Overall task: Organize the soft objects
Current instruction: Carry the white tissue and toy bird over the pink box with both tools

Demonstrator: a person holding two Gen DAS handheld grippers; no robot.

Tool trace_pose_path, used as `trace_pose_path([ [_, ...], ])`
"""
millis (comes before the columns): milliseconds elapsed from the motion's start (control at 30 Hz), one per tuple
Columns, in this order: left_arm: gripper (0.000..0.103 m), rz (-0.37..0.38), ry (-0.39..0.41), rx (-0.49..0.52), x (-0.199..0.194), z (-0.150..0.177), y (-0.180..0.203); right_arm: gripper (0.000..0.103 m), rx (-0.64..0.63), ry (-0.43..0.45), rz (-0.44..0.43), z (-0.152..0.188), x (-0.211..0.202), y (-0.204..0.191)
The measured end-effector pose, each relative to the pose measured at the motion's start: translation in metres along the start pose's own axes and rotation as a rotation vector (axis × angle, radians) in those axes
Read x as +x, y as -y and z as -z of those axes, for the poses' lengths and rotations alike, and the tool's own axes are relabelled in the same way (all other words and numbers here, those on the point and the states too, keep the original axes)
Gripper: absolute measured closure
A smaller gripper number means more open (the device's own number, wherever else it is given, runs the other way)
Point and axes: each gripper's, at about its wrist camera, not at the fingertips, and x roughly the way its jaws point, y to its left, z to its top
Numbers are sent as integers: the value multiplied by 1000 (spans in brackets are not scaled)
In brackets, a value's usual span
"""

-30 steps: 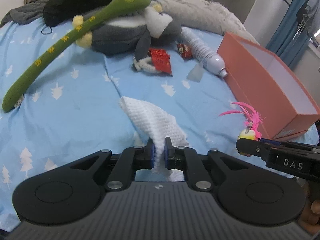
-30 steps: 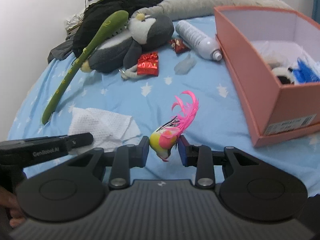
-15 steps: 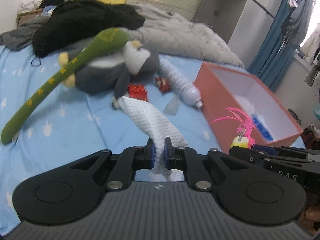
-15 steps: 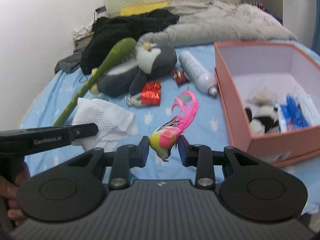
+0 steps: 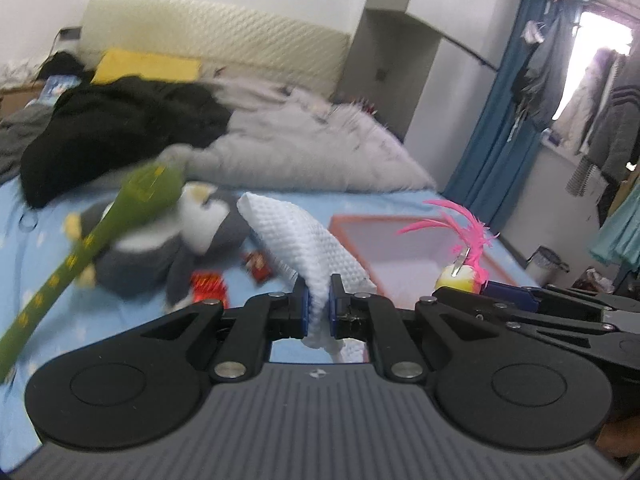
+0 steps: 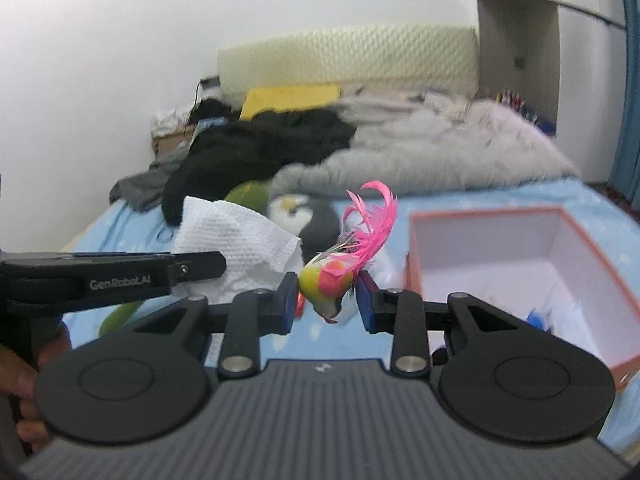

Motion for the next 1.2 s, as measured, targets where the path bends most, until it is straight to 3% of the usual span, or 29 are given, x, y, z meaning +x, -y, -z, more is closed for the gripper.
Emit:
trace_pose_path([
  [200, 92, 65, 57, 43, 10, -39, 37, 68, -38, 64, 84, -31, -17, 20],
  [433, 92, 140, 24, 110, 58, -61, 92, 68, -3, 68, 182, -49, -21, 68],
  [767, 92, 137, -146, 188, 178, -60, 150, 68, 107, -39, 226, -45, 4, 140],
  [1000, 92, 141, -325, 206, 254, -42, 172, 68, 152, -206, 296, -15, 49, 198],
  [1200, 92, 120, -475, 180, 308, -15, 174, 68, 234, -314, 308, 18, 76, 226],
])
